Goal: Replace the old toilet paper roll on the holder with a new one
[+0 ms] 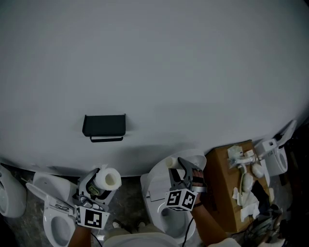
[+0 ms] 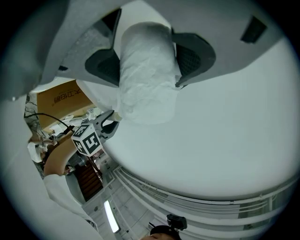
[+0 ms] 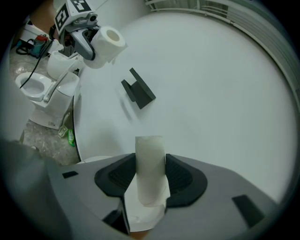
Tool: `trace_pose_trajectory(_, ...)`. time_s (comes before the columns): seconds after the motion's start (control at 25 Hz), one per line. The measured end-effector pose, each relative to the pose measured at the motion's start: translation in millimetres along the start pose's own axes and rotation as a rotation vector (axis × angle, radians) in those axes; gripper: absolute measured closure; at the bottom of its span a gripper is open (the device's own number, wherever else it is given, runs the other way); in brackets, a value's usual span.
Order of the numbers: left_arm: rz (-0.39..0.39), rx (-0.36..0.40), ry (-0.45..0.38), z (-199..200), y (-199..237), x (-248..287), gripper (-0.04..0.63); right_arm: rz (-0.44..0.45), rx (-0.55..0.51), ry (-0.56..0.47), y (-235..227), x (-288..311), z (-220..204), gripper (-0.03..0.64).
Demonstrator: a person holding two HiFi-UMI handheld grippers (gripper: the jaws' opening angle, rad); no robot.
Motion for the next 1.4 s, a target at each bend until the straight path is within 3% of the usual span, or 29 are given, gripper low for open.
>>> trace_pose_trajectory(0.36, -0.073, 0.198, 0.032, 2.4, -4.4, 64.7, 0.268, -0.002, 0.052, 0.028, -3.3, -4.7, -23.1, 0.423)
trace_pose_trajectory(0.6, -0.059, 0.343, 0.083, -9.5, -10.2, 103.2, 0.270, 0.011, 0.073, 0.041, -1.6, -4.5, -31.3, 0.423)
trace_pose_trajectory(0.88, -0.062, 0.441, 0.113, -22.4, -15.8, 137.9, 0.276, 0.023, 0.080, 0.045, 0.9, -5.7, -36.0, 0.423)
trace_pose_trajectory(1.12, -0.109, 0.628, 0.110, -14.7, -30.4, 164.5, 0.279, 0.040, 0.087, 0.049, 4.9, -6.8, -42.0, 0.423)
trace_pose_trajectory(1.4, -0.082, 0.824, 0.183, -10.4, -22.6, 192.2, 0.282, 0.052, 0.093, 0.047, 6.9, -6.8, -43.8, 0.423)
Point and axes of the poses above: the fingertips, and each gripper's own axes: x forward along the fingers, y to its left, z out of its top, the point moved 2 cm from there along -x, backward along the fingers, and after that the axes turned 8 degrees about -x, right-handed, at the moved point
